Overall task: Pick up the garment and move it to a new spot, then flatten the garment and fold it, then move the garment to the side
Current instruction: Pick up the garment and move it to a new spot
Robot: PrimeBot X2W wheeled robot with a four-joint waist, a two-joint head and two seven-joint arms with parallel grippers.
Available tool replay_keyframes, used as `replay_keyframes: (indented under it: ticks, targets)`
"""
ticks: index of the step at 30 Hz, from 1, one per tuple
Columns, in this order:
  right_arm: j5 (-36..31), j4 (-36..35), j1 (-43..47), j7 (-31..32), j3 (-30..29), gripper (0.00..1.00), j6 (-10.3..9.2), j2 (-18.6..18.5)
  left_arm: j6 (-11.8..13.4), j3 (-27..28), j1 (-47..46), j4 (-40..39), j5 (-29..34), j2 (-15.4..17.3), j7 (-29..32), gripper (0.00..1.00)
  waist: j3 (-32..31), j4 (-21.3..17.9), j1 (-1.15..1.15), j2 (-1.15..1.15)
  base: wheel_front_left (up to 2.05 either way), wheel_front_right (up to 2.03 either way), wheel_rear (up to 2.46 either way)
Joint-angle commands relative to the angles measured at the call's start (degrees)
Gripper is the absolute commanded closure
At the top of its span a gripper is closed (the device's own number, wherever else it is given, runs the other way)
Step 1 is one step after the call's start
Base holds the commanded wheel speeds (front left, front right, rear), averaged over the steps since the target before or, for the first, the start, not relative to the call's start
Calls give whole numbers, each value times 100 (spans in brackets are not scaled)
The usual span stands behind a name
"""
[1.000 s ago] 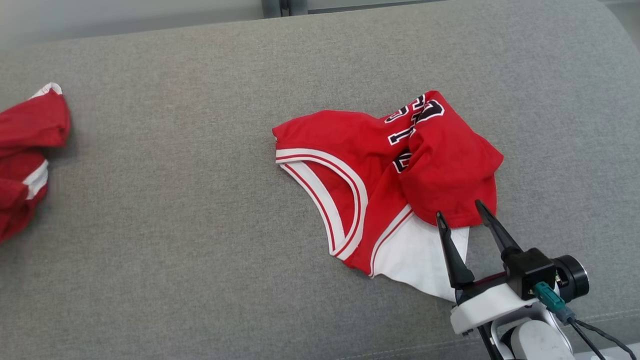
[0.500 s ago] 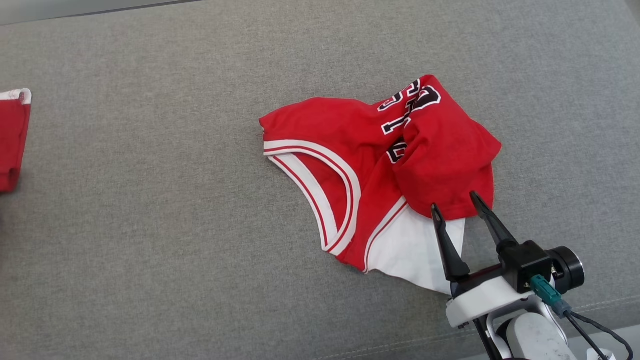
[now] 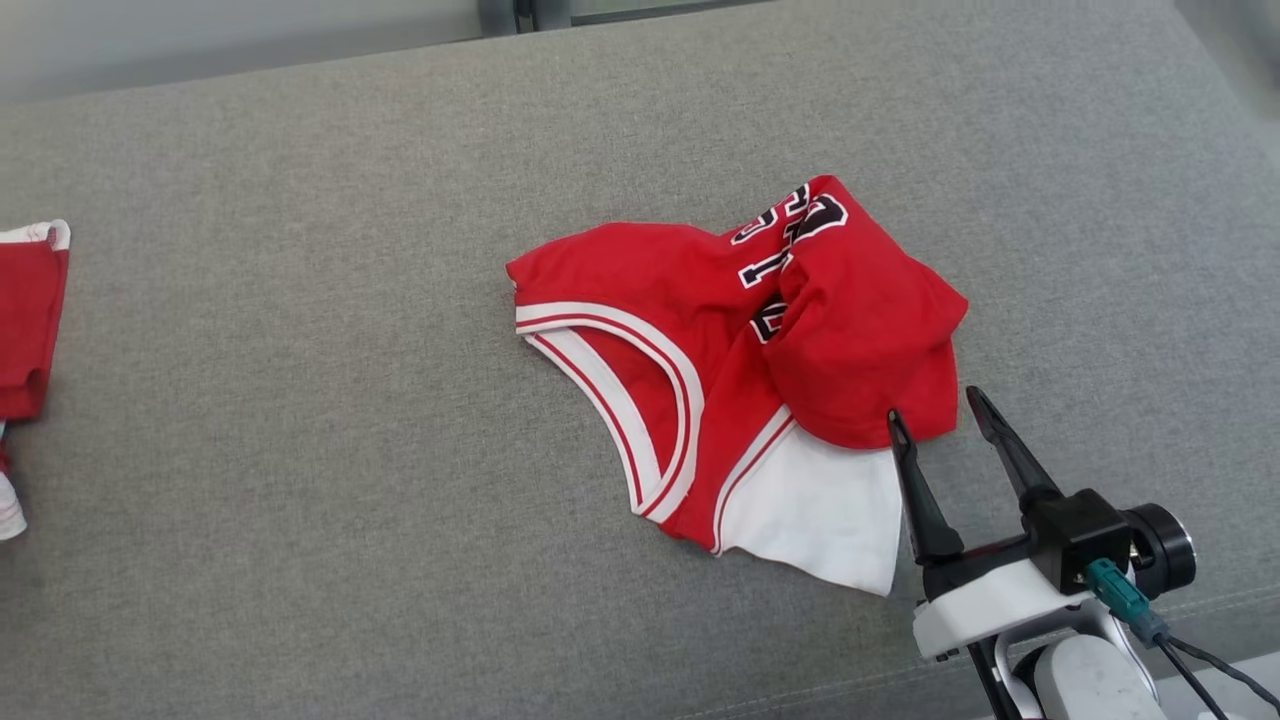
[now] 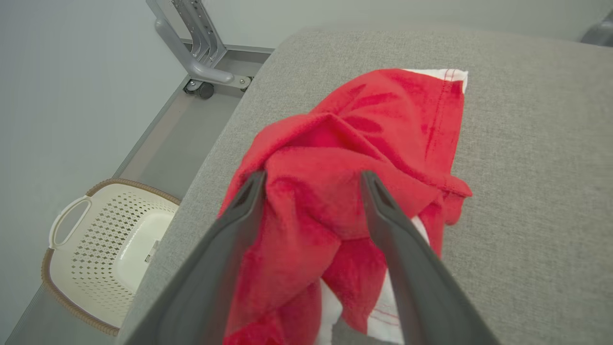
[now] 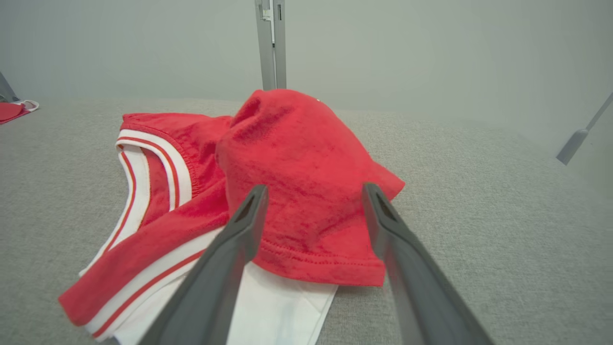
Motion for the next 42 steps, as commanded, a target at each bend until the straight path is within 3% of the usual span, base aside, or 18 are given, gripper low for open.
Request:
replay_keyframes:
  ticks: [1, 4, 6, 13, 16, 19, 25, 32, 35, 42]
  targets:
    - [-32, -53, 112, -21, -46, 0, -6, -16, -58, 35, 168, -134, -37, 59, -23, 0, -200, 24, 0, 0, 0, 0, 0]
    - [-76, -165, 229, -20, -121, 0, -6, -13, -54, 99, 473, -700, -93, 252, -169, 0, -389, 94, 0, 0, 0, 0, 0]
    - [-116, -243, 310, -21, -165, 0, -6, -14, 91, 208, 728, -1216, -118, 360, -425, 0, -492, 151, 0, 0, 0, 0, 0]
    - [-199, -526, 469, -20, -245, 0, -6, -15, 990, 540, 2069, -3651, -227, 519, -1183, 0, -703, 313, 0, 0, 0, 0, 0]
    - [-220, -577, 512, -20, -245, 0, -6, -30, 1420, 536, 2623, -4597, -152, 368, -1326, 0, -750, 333, 0, 0, 0, 0, 0]
    - [-221, -608, 547, -20, -275, 0, -6, -61, 1679, 427, 2986, -5300, -15, -7, -1413, 0, -768, 328, 0, 0, 0, 0, 0]
    - [-277, -615, 632, -20, -280, 0, -6, -71, 1820, 200, 3248, -5633, 458, -743, -1492, 0, -813, 202, 0, 0, 0, 0, 0]
    - [-323, -510, 896, -20, -416, 0, -6, -80, 1484, 368, 3696, -5401, 1654, -1649, -1491, 0, -971, 72, 0, 0, 0, 0, 0]
    - [-344, -403, 1014, -20, -458, 0, -6, -87, 1151, 570, 3901, -5259, 2148, -1949, -1492, 0, -1079, 85, 0, 0, 0, 0, 0]
    - [-387, -205, 1220, -20, -522, 0, -6, -131, 71, 1225, 4406, -4884, 3209, -2517, -1493, 0, -1353, 197, 0, 0, 0, 0, 0]
